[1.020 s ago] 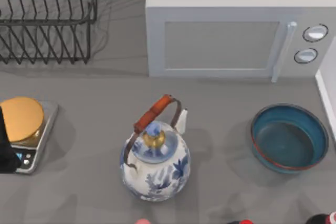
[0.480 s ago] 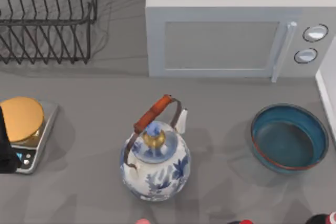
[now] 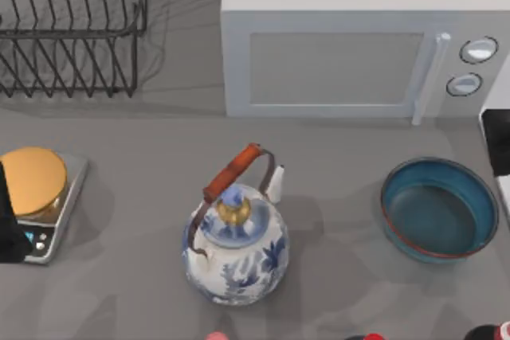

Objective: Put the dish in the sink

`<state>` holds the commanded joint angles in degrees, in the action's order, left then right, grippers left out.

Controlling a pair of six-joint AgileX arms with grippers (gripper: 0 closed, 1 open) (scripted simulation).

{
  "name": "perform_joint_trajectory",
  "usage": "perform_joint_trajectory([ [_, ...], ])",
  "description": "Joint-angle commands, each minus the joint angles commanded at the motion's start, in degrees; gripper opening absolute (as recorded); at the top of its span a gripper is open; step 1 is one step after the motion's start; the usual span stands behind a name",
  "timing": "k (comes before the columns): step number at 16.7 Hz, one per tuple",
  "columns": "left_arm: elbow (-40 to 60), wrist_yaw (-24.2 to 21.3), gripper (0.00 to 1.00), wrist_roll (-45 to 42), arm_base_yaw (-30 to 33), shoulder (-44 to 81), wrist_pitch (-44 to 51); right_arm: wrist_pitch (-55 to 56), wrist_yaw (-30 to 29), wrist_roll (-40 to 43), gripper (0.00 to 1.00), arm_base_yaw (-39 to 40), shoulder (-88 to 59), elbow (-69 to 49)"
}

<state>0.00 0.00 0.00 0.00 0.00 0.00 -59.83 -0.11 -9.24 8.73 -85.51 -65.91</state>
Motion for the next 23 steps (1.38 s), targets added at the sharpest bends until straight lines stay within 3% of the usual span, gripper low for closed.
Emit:
perform_joint_trajectory([
  [5, 0.0, 0.0, 1.0, 0.0, 0.0, 0.0, 0.0, -8.2, 0.08, -1.45, 1.0, 1.26, -12.25, -10.54],
  [12, 0.0, 0.0, 1.0, 0.0, 0.0, 0.0, 0.0, -8.62, 0.09, -1.51, 1.0, 1.1, -13.07, -11.21],
  [23, 0.0, 0.0, 1.0, 0.0, 0.0, 0.0, 0.0, 13.38, 0.06, -1.87, 1.0, 1.57, -20.18, 3.76],
])
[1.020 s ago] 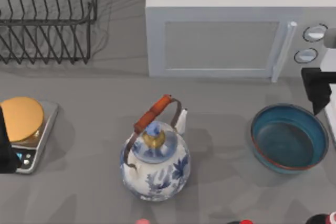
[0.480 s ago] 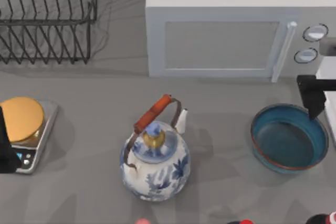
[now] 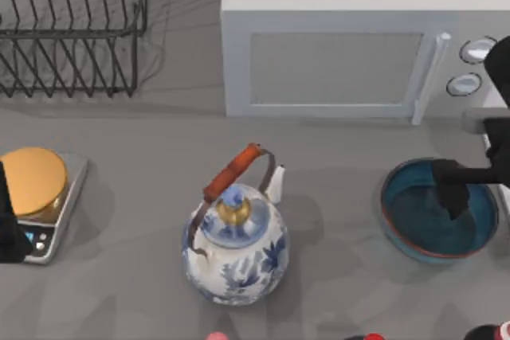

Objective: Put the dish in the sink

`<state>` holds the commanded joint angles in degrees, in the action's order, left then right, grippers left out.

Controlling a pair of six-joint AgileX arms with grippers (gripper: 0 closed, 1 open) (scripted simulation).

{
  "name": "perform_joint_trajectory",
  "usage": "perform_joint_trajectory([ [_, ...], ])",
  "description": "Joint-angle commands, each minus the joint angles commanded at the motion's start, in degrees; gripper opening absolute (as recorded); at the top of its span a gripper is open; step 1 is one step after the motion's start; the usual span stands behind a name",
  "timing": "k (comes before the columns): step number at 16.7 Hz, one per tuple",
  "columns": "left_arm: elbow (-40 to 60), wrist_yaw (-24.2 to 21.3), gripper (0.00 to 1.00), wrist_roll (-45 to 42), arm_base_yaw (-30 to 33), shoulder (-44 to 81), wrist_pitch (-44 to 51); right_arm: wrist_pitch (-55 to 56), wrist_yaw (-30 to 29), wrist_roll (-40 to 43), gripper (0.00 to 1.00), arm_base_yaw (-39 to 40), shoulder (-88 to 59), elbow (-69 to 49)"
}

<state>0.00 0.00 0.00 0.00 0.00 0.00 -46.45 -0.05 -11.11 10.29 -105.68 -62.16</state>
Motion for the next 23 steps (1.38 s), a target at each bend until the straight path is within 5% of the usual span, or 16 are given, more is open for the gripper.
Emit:
perform_joint_trajectory([
  [4, 0.0, 0.0, 1.0, 0.0, 0.0, 0.0, 0.0, 0.1, 0.0, -0.01, 1.0, 0.0, -0.04, 0.08],
  [17, 0.0, 0.0, 1.0, 0.0, 0.0, 0.0, 0.0, 0.1, 0.0, -0.01, 0.02, 0.0, -0.04, 0.08],
  [23, 0.0, 0.0, 1.0, 0.0, 0.0, 0.0, 0.0, 0.1, 0.0, -0.01, 0.0, 0.0, -0.04, 0.08],
])
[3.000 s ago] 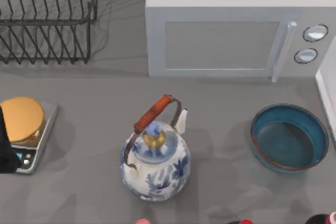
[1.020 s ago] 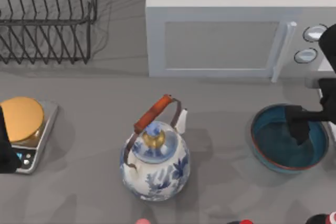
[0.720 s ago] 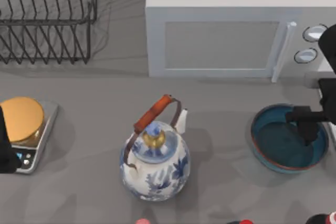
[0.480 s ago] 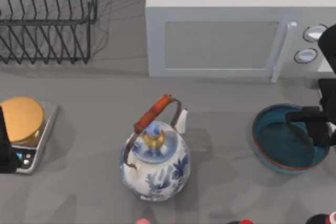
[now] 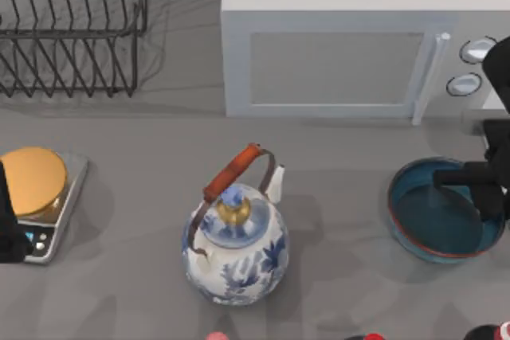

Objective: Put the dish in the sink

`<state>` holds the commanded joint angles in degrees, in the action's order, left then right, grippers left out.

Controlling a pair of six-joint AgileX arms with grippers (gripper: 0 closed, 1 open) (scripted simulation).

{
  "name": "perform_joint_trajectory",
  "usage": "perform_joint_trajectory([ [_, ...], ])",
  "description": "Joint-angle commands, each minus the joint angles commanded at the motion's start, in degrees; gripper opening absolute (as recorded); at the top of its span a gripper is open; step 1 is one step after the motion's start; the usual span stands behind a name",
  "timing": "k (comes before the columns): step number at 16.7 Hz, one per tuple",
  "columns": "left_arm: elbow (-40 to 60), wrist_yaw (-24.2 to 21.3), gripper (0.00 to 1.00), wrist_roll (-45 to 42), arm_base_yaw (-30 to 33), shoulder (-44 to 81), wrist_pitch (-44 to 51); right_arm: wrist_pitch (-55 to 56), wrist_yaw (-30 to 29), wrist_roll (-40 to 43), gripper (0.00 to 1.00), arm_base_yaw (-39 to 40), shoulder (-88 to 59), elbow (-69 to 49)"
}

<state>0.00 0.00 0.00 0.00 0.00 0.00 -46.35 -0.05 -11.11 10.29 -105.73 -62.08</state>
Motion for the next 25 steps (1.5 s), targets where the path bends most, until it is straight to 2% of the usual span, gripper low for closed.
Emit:
perform_joint_trajectory([
  [4, 0.0, 0.0, 1.0, 0.0, 0.0, 0.0, 0.0, -0.17, -0.04, 0.02, 0.0, -0.04, 0.14, -0.16],
  [7, 0.0, 0.0, 1.0, 0.0, 0.0, 0.0, 0.0, -4.23, -0.07, 0.04, 0.0, -0.12, 0.82, -3.76],
  [13, 0.0, 0.0, 1.0, 0.0, 0.0, 0.0, 0.0, -25.18, -0.08, 0.2, 0.0, -0.43, 4.5, -18.23],
  [16, 0.0, 0.0, 1.0, 0.0, 0.0, 0.0, 0.0, -32.06, -0.03, 0.38, 0.0, -0.39, 6.6, -24.73],
  [25, 0.0, 0.0, 1.0, 0.0, 0.0, 0.0, 0.0, -32.01, 0.73, 0.58, 0.0, -1.83, 7.99, -25.02],
])
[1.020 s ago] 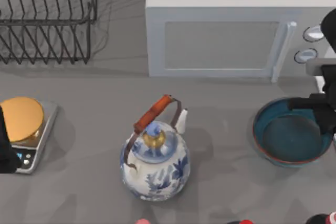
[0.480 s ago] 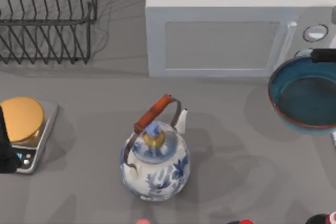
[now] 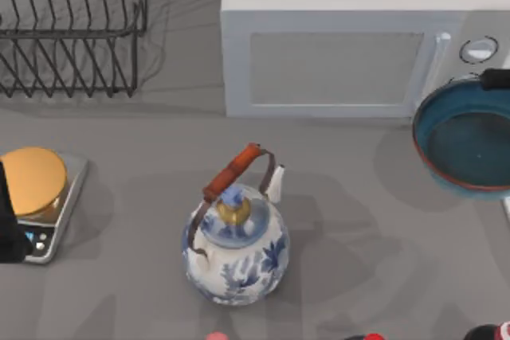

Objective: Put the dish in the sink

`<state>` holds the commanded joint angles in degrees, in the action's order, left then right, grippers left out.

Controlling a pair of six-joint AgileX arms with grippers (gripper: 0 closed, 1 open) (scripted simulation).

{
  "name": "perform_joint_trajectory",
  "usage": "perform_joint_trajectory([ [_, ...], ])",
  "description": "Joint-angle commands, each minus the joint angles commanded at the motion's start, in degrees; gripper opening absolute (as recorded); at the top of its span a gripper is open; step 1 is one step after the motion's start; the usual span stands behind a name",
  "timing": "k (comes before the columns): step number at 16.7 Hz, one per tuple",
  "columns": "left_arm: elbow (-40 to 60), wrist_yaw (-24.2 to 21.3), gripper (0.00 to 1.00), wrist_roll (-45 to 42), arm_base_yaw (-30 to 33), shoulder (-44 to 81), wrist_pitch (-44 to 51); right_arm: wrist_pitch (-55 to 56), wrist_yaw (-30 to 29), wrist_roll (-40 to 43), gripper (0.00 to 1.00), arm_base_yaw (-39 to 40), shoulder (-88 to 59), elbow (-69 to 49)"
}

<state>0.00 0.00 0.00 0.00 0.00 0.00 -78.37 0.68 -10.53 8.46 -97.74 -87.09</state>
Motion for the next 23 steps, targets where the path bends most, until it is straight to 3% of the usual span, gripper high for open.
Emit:
perform_joint_trajectory([
  [4, 0.0, 0.0, 1.0, 0.0, 0.0, 0.0, 0.0, 9.81, 3.78, 0.69, 0.0, -8.26, 3.91, 6.71],
  [7, 0.0, 0.0, 1.0, 0.0, 0.0, 0.0, 0.0, 23.07, 7.93, 1.36, 0.0, -16.46, 7.23, 14.37],
  [15, 0.0, 0.0, 1.0, 0.0, 0.0, 0.0, 0.0, 78.76, 19.56, 4.6, 0.0, -34.34, 11.66, 37.99],
  [19, 0.0, 0.0, 1.0, 0.0, 0.0, 0.0, 0.0, 104.93, 24.05, 6.8, 0.0, -38.19, 11.78, 46.53],
  [23, 0.0, 0.0, 1.0, 0.0, 0.0, 0.0, 0.0, 122.17, 26.86, 8.55, 0.0, -39.01, 11.93, 51.2],
])
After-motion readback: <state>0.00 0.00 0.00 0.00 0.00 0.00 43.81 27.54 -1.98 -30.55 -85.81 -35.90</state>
